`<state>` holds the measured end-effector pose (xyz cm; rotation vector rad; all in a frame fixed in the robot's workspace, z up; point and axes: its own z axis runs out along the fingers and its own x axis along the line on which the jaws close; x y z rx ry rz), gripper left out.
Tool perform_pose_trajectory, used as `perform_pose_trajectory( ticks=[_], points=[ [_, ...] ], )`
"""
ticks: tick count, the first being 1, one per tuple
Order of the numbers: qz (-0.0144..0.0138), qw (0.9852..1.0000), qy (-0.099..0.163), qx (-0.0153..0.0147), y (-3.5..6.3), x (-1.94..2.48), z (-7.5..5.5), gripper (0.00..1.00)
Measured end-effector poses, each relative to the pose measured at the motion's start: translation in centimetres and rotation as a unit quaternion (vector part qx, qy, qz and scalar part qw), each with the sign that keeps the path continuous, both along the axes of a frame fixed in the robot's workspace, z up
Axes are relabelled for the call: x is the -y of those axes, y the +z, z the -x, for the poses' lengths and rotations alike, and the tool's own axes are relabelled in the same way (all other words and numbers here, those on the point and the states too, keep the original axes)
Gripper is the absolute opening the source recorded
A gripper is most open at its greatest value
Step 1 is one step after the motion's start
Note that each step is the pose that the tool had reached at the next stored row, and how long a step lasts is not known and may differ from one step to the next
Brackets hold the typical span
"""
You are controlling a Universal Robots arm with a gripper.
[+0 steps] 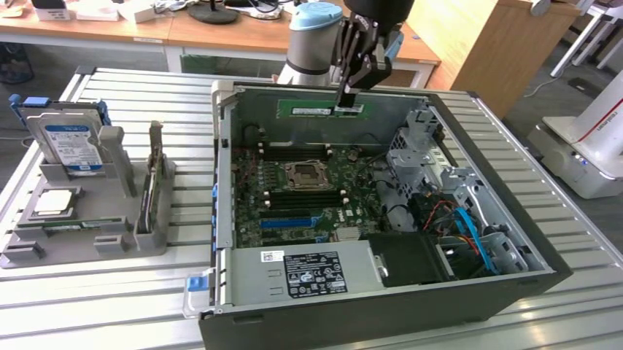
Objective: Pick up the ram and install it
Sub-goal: 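Pick up the ram and move it above insertion slot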
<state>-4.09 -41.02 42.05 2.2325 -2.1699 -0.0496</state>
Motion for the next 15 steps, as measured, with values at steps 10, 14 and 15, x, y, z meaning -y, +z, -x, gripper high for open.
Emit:
perform_pose_trajectory(
  ticks=[10,14,15],
  points=[
    [0.0001,0.9999,-0.016,0.0000,-1.58,-0.01,0.0,0.12],
    [0.0001,0.9997,-0.024,0.0000,-1.98,-0.01,0.0,0.12],
    [0.0001,0.9997,-0.024,0.0000,-1.99,-0.01,0.0,0.12]
  ],
)
